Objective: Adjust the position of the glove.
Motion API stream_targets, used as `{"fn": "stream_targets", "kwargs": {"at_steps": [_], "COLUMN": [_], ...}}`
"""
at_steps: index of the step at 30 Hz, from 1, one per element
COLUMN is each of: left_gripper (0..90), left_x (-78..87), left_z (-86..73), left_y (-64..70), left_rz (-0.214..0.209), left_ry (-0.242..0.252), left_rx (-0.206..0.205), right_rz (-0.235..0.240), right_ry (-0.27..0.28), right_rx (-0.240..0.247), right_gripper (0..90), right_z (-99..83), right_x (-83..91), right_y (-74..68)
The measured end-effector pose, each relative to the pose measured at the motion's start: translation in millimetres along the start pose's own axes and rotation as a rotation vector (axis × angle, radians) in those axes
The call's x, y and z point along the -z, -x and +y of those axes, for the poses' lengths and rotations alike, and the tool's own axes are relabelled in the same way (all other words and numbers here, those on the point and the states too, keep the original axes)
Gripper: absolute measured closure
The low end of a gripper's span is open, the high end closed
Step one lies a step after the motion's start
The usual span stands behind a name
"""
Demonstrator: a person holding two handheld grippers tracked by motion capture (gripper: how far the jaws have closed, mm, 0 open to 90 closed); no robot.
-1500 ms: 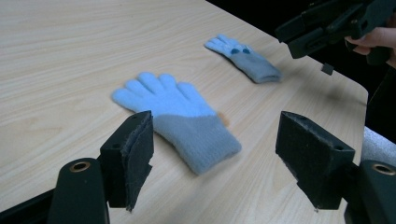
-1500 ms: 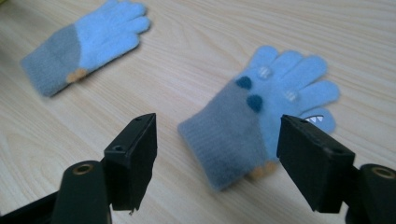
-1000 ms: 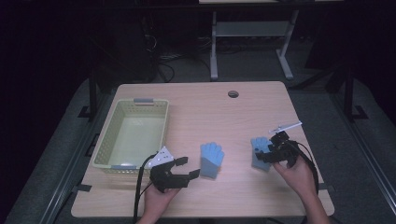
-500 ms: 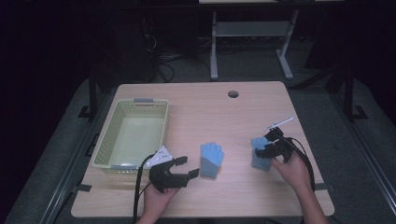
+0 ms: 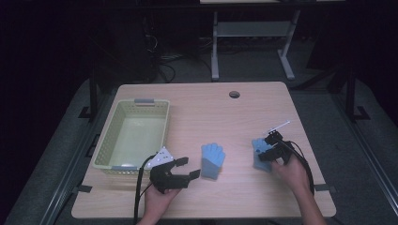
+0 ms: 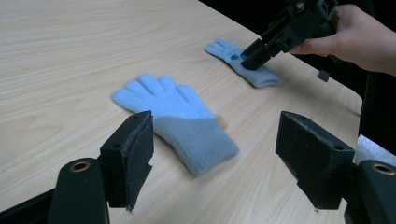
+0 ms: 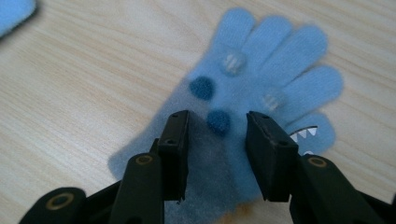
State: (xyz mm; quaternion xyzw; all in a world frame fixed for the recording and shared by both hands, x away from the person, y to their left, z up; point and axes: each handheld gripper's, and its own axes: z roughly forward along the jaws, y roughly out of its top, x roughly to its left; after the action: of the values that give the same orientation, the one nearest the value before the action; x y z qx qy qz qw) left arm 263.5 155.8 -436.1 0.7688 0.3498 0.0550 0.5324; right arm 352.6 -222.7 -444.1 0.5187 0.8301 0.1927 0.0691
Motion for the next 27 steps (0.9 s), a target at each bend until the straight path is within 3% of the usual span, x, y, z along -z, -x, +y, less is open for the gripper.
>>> {"fn": "stream_targets", "kwargs": {"at_steps": [8,19,27], "left_gripper": [27.4,27.4,27.4], "left_x": [0.2,-0.5,-0.3], "left_z": [-0.3,-1.2,-1.1], "left_y": [1.4,0.4,-0.6], "left_rz": [-0.001,-0.002,-0.003], "left_ry": [-0.001,-0.005,-0.003], "left_rx": [-0.002,0.003,0.009], "right_rz": [-0.026,-0.01,-0.014], "right_ry": [-0.001,0.03,0.036], "right_rx": [0.013,-0.007,0.002], "right_gripper": [62.2,80.0,82.8], "right_z": [0.5,-3.0,-3.7], "right_x": [-0.9,-0.3,1.8], "right_y": [-3.8,-4.4,-6.0]}}
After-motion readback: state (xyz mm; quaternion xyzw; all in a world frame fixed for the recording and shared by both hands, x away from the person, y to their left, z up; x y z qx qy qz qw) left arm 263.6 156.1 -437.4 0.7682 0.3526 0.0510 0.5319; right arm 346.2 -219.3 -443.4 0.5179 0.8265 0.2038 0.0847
